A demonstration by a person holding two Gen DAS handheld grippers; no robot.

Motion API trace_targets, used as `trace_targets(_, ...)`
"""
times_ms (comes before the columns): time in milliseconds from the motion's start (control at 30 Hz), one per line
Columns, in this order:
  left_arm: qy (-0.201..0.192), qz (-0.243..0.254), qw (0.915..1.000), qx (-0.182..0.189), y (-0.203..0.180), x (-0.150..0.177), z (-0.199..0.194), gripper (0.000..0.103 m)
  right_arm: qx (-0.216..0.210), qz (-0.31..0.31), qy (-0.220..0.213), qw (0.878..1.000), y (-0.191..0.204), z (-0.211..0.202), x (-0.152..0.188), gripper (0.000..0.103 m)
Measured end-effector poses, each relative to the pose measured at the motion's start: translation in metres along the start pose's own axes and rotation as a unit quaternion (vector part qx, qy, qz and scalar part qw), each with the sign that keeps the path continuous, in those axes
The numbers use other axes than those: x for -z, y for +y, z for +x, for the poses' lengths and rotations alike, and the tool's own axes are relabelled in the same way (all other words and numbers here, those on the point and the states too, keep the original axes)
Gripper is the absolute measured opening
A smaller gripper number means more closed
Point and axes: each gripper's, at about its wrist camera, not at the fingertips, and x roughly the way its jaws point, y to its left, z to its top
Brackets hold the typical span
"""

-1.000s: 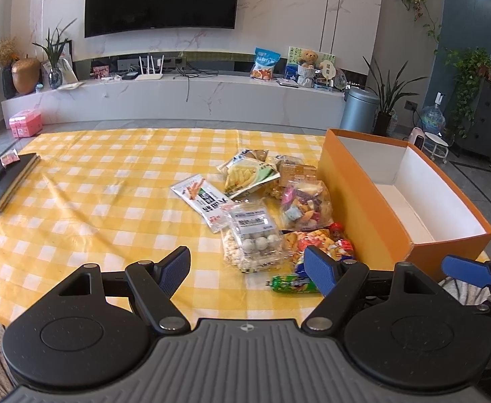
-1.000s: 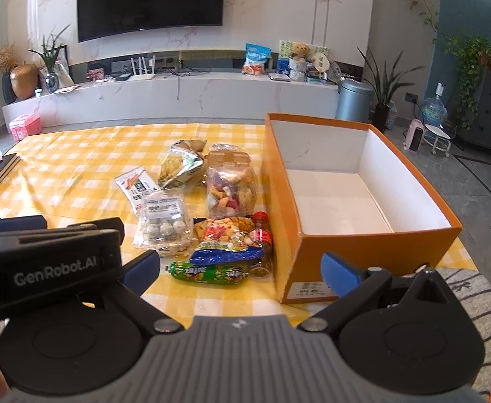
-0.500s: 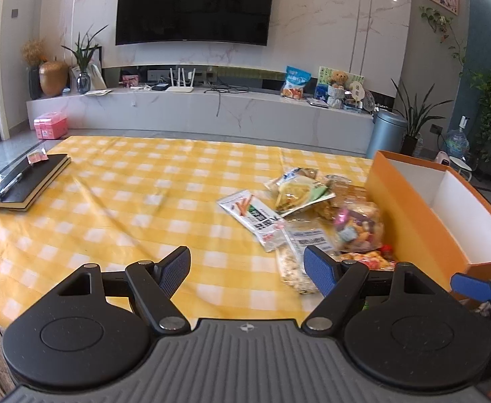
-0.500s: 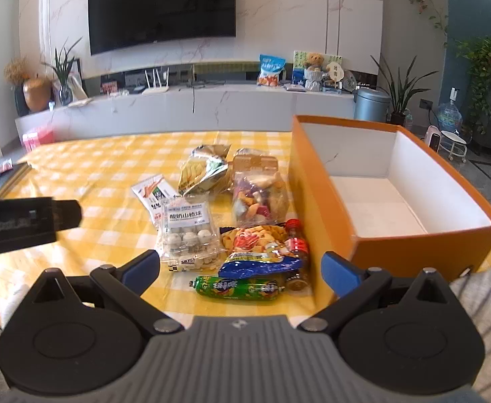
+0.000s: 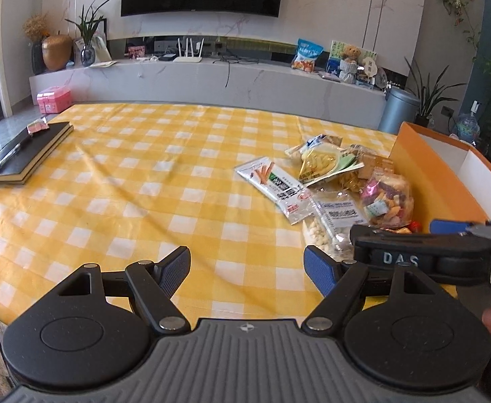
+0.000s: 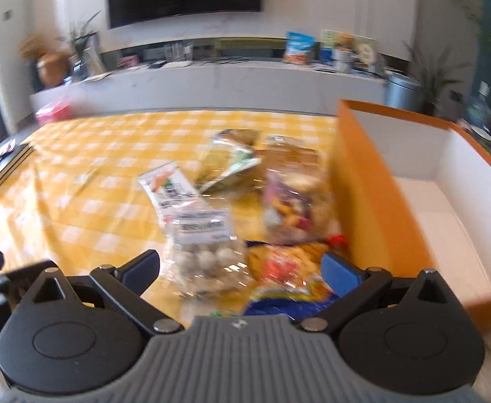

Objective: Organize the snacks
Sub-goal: 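Grasp the clear yogurt hawthorn ball pack with the right gripper while the left gripper grasps the peanut bag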

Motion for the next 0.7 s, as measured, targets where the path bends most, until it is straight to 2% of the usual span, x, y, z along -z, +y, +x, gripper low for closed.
trace_targets(100,0.008,-0.012,0.9999,-0.005,0.007,0.001,0.004,0.09,0.005,-0.028,0.002,1.0,0.012,0.013,-0.007,0.1)
trace_targets(200,0.02,-0.027,0.9994,-0.005,0.013,0.001,0.008,0.09,-0.007,-0.042,0.012,0.999,0.018,0.029,-0.015,0.099)
trace_targets(233,0.023,-0.029,0.9993,-0.005,0.014,0.001,0.009,0.09,-0.009,-0.04,0.02,0.999,0.019,0.036,-0.017,0.097)
trace_targets(267,0.025,-0.03,0.9992,-0.005,0.014,0.002,0.01,0.09,-0.009,-0.034,0.03,0.999,0.018,0.044,-0.02,0.089)
trace_targets(300,0.027,-0.03,0.9992,-0.006,0.015,0.002,0.011,0.09,-0.013,-0.026,0.043,0.999,0.017,0.05,-0.022,0.086)
trace_targets(400,0.026,-0.029,0.9992,-0.007,0.015,0.002,0.011,0.09,-0.034,-0.006,0.08,0.996,0.012,0.071,-0.026,0.086)
trace_targets(533,0.028,-0.029,0.9992,-0.005,0.014,0.003,0.012,0.09,-0.032,-0.003,0.091,0.995,0.009,0.086,-0.023,0.085)
trace_targets(633,0.03,-0.025,0.9992,-0.011,0.012,0.003,0.015,0.09,-0.034,-0.019,0.079,0.996,0.013,0.087,-0.019,0.079)
trace_targets(667,0.031,-0.024,0.9991,-0.013,0.011,0.003,0.016,0.09,-0.036,-0.02,0.074,0.996,0.013,0.085,-0.018,0.069)
trace_targets(700,0.031,-0.024,0.9991,-0.014,0.01,0.003,0.017,0.09,-0.044,-0.017,0.068,0.997,0.012,0.083,-0.018,0.063)
